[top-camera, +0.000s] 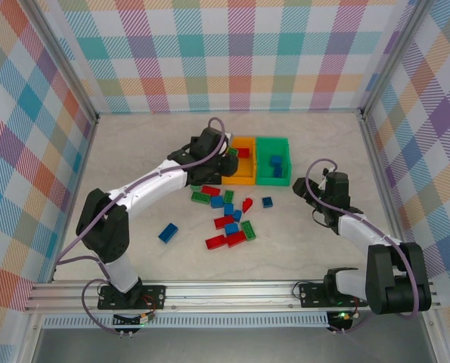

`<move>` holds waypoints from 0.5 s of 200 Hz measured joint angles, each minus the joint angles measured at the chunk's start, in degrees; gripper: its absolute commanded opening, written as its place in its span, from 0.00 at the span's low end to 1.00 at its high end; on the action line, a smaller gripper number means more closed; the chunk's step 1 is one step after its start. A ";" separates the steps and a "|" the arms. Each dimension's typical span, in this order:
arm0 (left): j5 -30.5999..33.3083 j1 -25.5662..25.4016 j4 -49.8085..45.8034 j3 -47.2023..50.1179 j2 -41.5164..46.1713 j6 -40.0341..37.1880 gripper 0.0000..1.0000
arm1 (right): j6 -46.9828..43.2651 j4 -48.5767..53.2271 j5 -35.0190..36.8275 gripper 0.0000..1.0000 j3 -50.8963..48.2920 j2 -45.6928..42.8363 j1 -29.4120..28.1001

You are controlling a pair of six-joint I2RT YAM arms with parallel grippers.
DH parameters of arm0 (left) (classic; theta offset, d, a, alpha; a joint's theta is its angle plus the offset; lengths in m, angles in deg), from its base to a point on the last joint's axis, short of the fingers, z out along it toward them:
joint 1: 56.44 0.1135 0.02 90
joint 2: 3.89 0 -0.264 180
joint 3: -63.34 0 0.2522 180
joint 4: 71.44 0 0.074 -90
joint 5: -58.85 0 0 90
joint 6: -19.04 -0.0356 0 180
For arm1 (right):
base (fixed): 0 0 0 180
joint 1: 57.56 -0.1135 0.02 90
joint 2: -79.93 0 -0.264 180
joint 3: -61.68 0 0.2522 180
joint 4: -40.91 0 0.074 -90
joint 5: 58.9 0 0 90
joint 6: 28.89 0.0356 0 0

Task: Sort the legos into containers by color
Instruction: Place the lego in the container.

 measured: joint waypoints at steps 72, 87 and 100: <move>8.79 5.44 -8.07 -5.95 -5.16 4.74 0.49 | 0.04 -0.11 -1.20 0.69 0.02 2.34 0.00; 8.24 6.86 -8.31 -6.82 -6.86 5.16 0.71 | 0.02 -0.11 -1.27 0.69 0.02 2.34 0.00; 7.52 7.74 -8.66 -7.21 -7.65 5.27 0.73 | 0.02 -0.11 -1.29 0.69 0.02 2.34 0.00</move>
